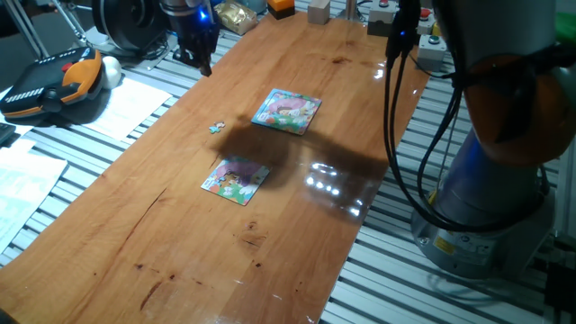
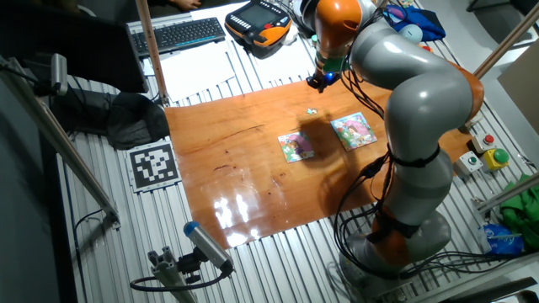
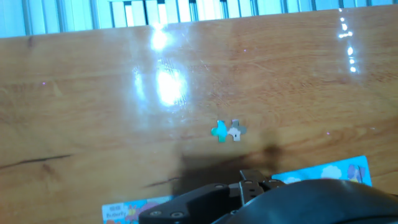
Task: Assemble one piece of a puzzle
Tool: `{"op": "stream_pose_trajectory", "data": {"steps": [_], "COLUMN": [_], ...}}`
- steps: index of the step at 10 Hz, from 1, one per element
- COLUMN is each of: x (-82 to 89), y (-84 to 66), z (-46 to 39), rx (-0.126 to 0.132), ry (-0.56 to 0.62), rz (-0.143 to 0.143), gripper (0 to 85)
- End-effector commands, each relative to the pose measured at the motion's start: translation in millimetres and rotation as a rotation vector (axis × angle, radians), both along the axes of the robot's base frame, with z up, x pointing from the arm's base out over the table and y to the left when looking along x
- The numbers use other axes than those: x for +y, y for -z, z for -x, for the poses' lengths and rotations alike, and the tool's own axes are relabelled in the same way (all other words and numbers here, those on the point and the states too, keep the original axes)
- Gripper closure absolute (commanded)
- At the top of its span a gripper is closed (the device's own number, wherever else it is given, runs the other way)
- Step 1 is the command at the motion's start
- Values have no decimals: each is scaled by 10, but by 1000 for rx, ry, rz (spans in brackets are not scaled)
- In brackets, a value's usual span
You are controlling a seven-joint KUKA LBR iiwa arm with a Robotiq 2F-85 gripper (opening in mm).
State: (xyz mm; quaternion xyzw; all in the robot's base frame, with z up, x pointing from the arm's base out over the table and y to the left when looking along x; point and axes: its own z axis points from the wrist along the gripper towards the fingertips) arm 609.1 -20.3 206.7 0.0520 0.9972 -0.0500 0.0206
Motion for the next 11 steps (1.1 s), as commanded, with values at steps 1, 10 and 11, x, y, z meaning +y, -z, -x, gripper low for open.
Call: {"op": "stream_pose_trajectory", "data": {"steps": [1, 10, 11], "x": [-8, -155, -152], "y": [32, 391, 436], "z": [-20, -286, -297], "rx": [-2, -10, -14], "ry": [1, -14, -11], "rz": [-2, -19, -22], "gripper": [850, 850, 850]}}
